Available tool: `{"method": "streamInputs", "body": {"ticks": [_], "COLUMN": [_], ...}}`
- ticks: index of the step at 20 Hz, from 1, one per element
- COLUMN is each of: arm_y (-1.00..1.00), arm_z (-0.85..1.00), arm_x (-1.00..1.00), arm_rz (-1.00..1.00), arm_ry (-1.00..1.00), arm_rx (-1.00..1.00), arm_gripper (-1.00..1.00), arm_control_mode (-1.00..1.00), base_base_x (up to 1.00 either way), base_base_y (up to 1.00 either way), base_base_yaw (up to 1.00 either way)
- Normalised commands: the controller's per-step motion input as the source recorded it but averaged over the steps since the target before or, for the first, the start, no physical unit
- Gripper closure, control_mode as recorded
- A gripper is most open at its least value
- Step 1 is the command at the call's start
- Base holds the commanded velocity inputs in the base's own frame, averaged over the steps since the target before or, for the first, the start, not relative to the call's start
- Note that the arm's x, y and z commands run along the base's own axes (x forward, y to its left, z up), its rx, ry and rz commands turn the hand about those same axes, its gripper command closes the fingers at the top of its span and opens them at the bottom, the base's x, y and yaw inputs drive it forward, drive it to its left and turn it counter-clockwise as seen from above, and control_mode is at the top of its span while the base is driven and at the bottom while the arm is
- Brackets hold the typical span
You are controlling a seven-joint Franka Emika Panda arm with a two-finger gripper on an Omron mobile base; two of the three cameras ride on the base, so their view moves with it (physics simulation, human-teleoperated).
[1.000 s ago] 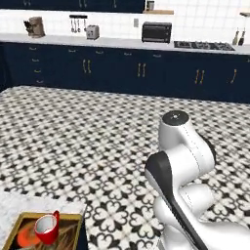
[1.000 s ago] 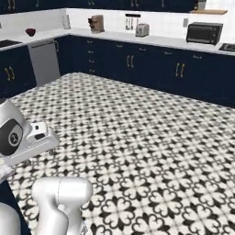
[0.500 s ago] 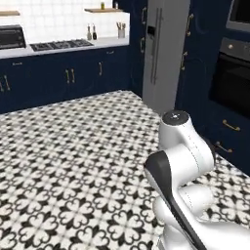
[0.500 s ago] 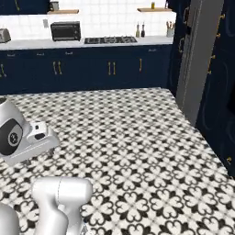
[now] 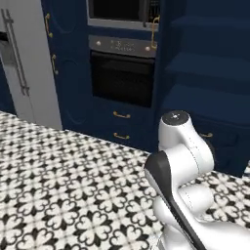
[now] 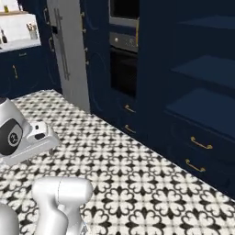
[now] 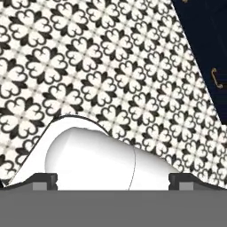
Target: Pick the kettle from the counter and place it on the tray. Then pick the mug from the cabinet and place it on the tray. Then close the cabinet doors.
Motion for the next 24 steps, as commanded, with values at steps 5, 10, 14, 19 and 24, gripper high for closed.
{"method": "streamInputs", "body": {"ticks": [5,10,14,19,24], "arm_y": [0.0,0.0,0.0,0.0,0.0], "arm_z": [0.0,0.0,0.0,0.0,0.0], "arm_x": [0.0,0.0,0.0,0.0,0.0], "arm_rz": [0.0,0.0,0.0,0.0,0.0], "arm_ry": [0.0,0.0,0.0,0.0,0.0], "arm_rx": [0.0,0.0,0.0,0.0,0.0], "arm_gripper": [-1.0,-1.0,-1.0,-1.0,-1.0], "arm_control_mode": [1.0,1.0,1.0,1.0,1.0], "base_base_x": [0.0,0.03,0.62,0.48,0.2], "base_base_y": [0.02,0.07,0.41,0.5,0.51], "base_base_yaw": [-1.0,-1.0,-0.76,-0.18,0.38]}}
